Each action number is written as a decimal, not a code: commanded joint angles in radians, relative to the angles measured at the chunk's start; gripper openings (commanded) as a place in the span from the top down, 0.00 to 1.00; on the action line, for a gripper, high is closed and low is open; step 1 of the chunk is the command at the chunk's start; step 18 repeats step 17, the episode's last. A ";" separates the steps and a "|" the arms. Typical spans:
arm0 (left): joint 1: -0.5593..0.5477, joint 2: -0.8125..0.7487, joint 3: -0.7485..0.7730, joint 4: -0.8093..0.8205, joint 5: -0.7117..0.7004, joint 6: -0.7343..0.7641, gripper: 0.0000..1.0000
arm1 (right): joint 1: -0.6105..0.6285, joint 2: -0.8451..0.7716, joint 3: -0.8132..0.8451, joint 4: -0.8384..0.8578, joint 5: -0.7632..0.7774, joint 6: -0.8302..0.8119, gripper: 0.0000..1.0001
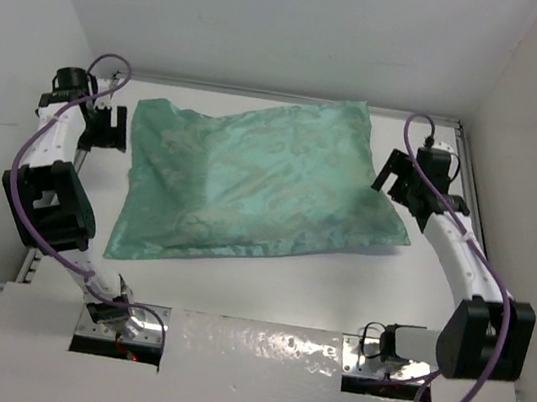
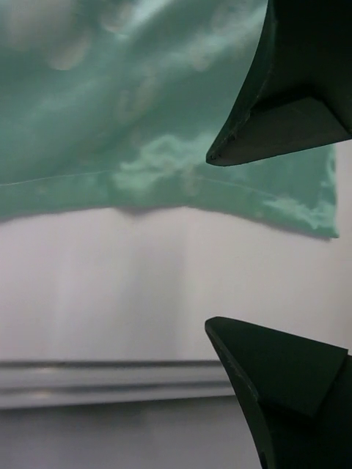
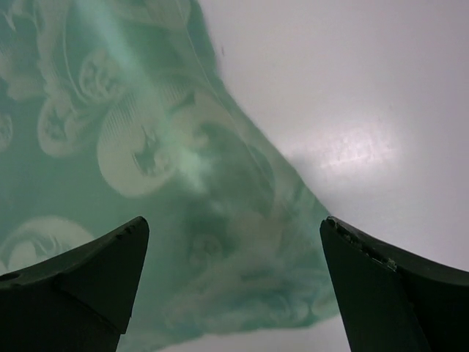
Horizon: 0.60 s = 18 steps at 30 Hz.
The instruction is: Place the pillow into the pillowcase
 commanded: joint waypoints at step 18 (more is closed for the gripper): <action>0.006 -0.307 -0.394 0.085 -0.003 -0.002 0.16 | 0.002 -0.505 -0.502 0.172 0.199 0.150 0.01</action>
